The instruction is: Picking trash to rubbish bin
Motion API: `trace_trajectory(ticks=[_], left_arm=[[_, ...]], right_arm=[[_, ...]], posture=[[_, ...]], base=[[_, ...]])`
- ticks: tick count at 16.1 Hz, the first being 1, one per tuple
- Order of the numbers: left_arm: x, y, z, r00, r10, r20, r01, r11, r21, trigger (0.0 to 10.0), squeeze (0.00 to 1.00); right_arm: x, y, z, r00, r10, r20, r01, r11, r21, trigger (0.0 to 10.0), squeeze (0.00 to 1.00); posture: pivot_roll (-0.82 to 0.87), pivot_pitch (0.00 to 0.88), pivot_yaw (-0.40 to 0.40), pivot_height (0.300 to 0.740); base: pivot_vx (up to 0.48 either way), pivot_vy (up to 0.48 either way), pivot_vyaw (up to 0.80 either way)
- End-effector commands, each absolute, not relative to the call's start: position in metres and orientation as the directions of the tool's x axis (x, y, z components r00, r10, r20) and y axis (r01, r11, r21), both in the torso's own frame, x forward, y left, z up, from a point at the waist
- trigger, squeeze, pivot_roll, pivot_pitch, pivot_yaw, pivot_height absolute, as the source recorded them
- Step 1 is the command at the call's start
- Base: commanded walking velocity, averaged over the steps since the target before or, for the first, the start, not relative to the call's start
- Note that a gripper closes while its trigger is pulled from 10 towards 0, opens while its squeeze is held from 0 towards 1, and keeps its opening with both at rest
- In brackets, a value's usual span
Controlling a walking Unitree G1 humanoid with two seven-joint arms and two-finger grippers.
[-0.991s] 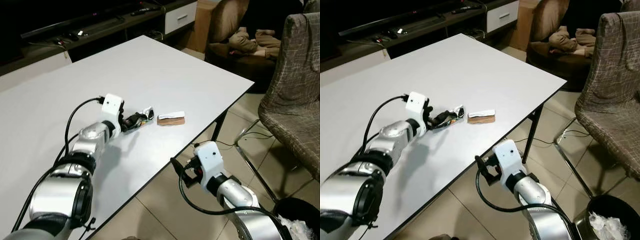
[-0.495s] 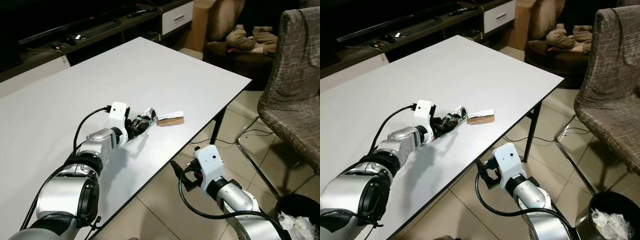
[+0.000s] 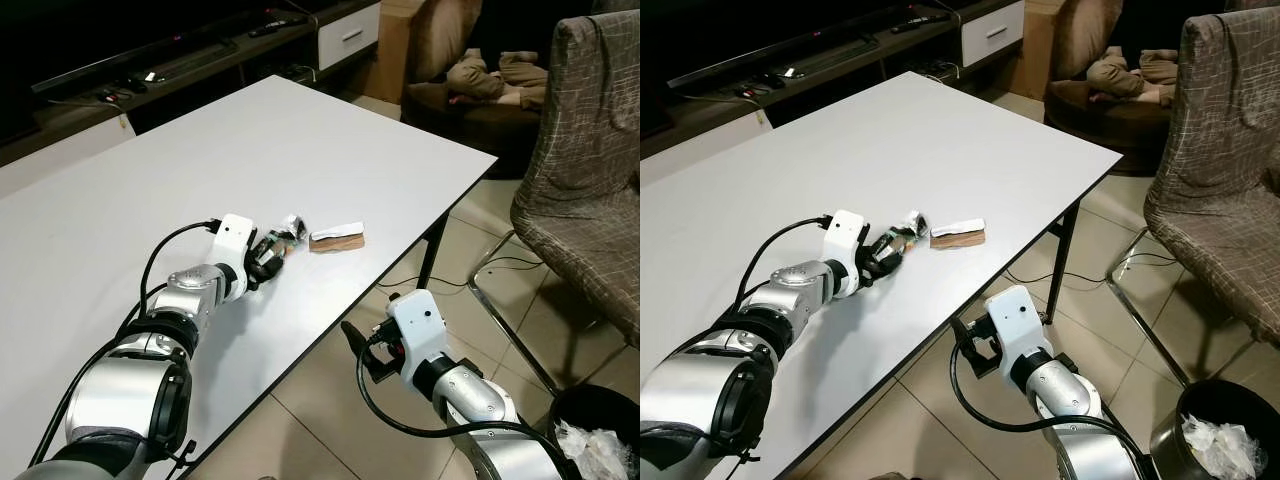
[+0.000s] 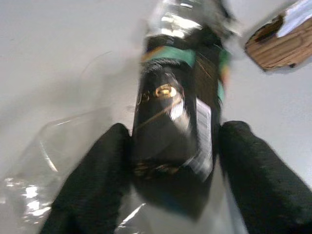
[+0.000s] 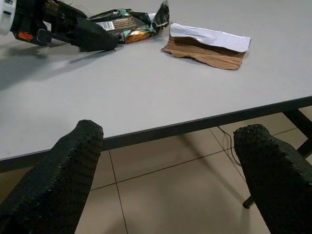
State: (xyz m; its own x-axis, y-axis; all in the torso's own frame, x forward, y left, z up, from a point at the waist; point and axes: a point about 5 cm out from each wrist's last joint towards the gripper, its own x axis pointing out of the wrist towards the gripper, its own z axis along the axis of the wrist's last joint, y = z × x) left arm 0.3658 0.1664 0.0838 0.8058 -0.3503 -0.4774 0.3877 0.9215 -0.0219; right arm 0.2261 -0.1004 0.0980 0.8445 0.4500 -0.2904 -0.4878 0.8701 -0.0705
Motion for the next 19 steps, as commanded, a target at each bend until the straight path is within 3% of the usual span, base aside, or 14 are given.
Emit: trace_trajectory(ticks=[1,12,14,16,17,18,19], left_arm=[[0.363,0.175,0.079,0.806,-0.321,-0.498,0.367,0.930,-0.005,0.0,0.00],[0.361,0.182,0.078,0.817,-0.323,-0.478,0.338,0.939,-0.057,0.0,0.00],[0.365,0.184,0.086,0.841,-0.319,-0.437,0.323,0.944,-0.069,0.0,0.00],[0.377,0.194,0.114,0.903,-0.315,-0.292,0.293,0.949,-0.119,0.0,0.00],[0.379,0.202,0.125,0.914,-0.326,-0.242,0.310,0.945,-0.103,0.0,0.00],[0.377,0.209,0.128,0.916,-0.332,-0.226,0.324,0.943,-0.074,0.0,0.00],[0.372,0.216,0.128,0.916,-0.337,-0.218,0.338,0.941,-0.033,0.0,0.00]], right_arm=[[0.229,-0.098,0.099,0.845,0.451,-0.286,-0.492,0.866,-0.086,10.0,0.00],[0.236,-0.098,0.096,0.840,0.457,-0.291,-0.502,0.859,-0.099,10.0,0.00],[0.241,-0.099,0.097,0.859,0.434,-0.273,-0.476,0.872,-0.111,10.0,0.00],[0.262,-0.102,0.105,0.908,0.365,-0.207,-0.394,0.911,-0.124,10.0,0.00],[0.278,-0.101,0.110,0.916,0.361,-0.177,-0.379,0.921,-0.087,10.0,0.38],[0.298,-0.100,0.115,0.925,0.351,-0.148,-0.362,0.931,-0.054,10.0,1.00],[0.316,-0.097,0.119,0.926,0.356,-0.127,-0.363,0.931,-0.042,10.0,1.00]], posture=[[-0.11,0.000,0.122,0.740],[-0.09,0.000,0.100,0.740],[-0.08,0.000,0.093,0.740],[-0.05,0.000,0.077,0.740],[-0.02,0.000,0.060,0.740],[0.03,0.000,0.037,0.740],[0.04,0.000,0.030,0.740]], base=[[0.000,0.000,0.00],[0.000,0.000,0.00],[0.000,0.000,0.00],[0.000,0.000,0.00],[0.000,0.000,0.00],[0.000,0.000,0.00],[0.000,0.000,0.00]])
